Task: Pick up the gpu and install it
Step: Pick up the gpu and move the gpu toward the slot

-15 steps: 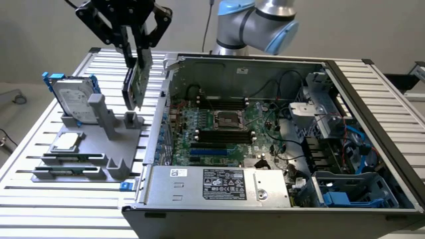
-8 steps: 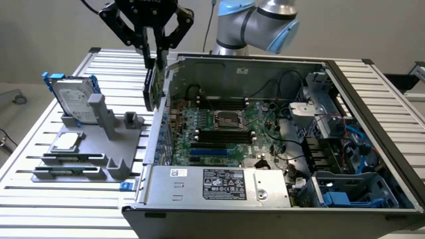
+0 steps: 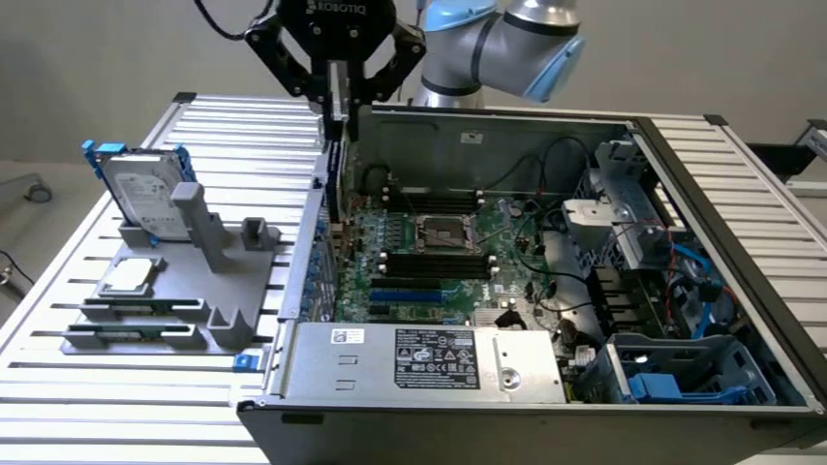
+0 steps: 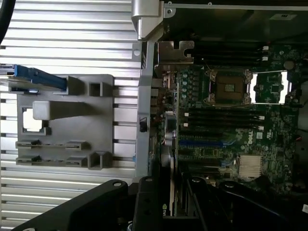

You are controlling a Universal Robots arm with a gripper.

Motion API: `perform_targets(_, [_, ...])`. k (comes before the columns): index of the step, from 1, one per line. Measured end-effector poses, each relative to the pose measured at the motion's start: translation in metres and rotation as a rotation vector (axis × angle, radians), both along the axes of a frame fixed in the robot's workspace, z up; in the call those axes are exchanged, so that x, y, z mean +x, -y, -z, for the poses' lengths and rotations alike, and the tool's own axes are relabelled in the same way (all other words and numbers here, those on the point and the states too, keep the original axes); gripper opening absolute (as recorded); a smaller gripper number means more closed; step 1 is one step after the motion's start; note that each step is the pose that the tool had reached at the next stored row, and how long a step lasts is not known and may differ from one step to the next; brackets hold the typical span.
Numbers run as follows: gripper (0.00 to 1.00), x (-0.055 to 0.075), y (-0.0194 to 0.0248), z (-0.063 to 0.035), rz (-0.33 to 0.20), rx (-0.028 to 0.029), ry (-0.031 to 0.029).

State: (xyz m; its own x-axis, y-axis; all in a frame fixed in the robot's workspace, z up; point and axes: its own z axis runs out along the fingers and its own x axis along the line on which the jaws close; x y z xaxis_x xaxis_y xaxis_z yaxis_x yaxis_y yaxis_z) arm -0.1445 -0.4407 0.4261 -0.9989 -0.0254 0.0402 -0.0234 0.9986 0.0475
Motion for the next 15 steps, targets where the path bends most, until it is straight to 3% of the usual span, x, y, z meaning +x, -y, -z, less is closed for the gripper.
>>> perform_targets(15, [0.26,0.068,0.0001,0.0273,0.0,-0.0003,0.0])
